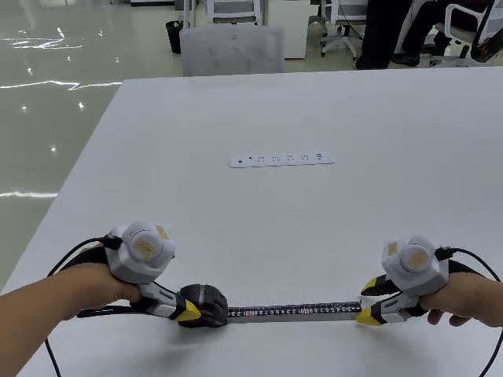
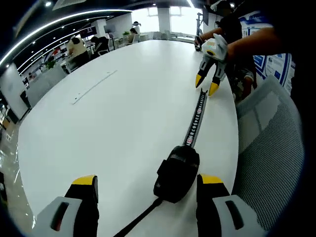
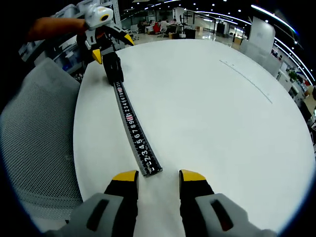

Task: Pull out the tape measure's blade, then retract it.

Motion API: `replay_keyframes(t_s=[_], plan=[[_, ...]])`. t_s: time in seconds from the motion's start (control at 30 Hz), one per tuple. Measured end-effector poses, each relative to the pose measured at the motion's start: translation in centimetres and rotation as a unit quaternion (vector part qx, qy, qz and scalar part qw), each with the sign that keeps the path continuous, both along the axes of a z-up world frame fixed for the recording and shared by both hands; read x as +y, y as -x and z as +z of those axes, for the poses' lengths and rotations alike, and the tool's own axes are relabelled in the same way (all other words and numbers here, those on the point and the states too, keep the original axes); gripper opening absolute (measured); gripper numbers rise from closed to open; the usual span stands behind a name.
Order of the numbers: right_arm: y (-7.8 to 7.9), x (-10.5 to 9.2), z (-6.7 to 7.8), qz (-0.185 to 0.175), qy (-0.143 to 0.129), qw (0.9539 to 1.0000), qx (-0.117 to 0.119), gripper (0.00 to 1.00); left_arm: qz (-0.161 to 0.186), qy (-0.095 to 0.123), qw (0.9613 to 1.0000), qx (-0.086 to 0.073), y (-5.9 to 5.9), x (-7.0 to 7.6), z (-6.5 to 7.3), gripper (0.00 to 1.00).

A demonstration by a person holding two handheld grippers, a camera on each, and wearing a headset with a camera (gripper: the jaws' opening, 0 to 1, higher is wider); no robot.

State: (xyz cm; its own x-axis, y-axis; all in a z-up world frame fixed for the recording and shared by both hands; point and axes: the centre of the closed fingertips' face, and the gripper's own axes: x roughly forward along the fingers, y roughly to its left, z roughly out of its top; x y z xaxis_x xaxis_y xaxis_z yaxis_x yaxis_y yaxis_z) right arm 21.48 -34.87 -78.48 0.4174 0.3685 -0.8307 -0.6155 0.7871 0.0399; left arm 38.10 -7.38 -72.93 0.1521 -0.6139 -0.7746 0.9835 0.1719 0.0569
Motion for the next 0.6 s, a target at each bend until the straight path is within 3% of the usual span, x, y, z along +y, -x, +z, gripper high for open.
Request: replay_keyframes(t_s=[0.07, 0.1, 0.13, 0.2, 0.27, 0.33, 0.4, 0.47, 0.57, 0.6], plan=[[0.4, -0.1, 0.3, -0.003, -0.002, 1.0000, -0.005, 0.35, 0.021, 0.006, 0.9996, 0.017, 0.0, 0.6, 0.1, 0.81], [0.6, -0.2, 0.5, -0.006, -0.004, 0.9999, -0.009, 0.36, 0.045, 0.016, 0.9988, -0.003, -0.9, 1.0, 0.3, 0.84], [0.8, -0.3, 0.7, -0.009, -0.005, 0.9999, -0.013, 0.37, 0.056, 0.024, 0.9981, -0.008, -1.1, 1.2, 0.4, 0.93], [1.2, -0.6, 1.0, -0.015, -0.002, 0.9996, -0.025, 0.39, 0.081, 0.034, 0.9961, 0.014, -0.8, 1.9, 0.2, 0.98], [1.2, -0.9, 1.5, -0.038, -0.006, 0.9985, -0.040, 0.42, 0.099, 0.046, 0.9939, 0.015, -0.5, 2.6, 0.3, 1.00], [1.4, -1.1, 2.1, -0.062, -0.014, 0.9967, -0.051, 0.47, 0.113, 0.066, 0.9911, 0.026, 0.1, 3.0, 0.5, 1.00], [1.7, -1.3, 2.3, -0.071, -0.014, 0.9957, -0.058, 0.52, 0.117, 0.086, 0.9892, 0.018, 0.2, 3.3, 1.0, 1.00], [1.7, -1.2, 3.2, -0.082, -0.025, 0.9930, -0.082, 0.57, 0.126, 0.095, 0.9874, 0.013, 0.6, 4.0, 1.1, 1.00], [2.5, -1.5, 3.5, -0.100, -0.030, 0.9896, -0.098, 0.64, 0.149, 0.129, 0.9802, 0.015, 1.2, 4.5, 1.8, 1.00], [3.0, -1.5, 3.6, -0.105, -0.030, 0.9886, -0.104, 0.67, 0.157, 0.138, 0.9780, 0.004, 1.2, 4.9, 2.1, 1.00]])
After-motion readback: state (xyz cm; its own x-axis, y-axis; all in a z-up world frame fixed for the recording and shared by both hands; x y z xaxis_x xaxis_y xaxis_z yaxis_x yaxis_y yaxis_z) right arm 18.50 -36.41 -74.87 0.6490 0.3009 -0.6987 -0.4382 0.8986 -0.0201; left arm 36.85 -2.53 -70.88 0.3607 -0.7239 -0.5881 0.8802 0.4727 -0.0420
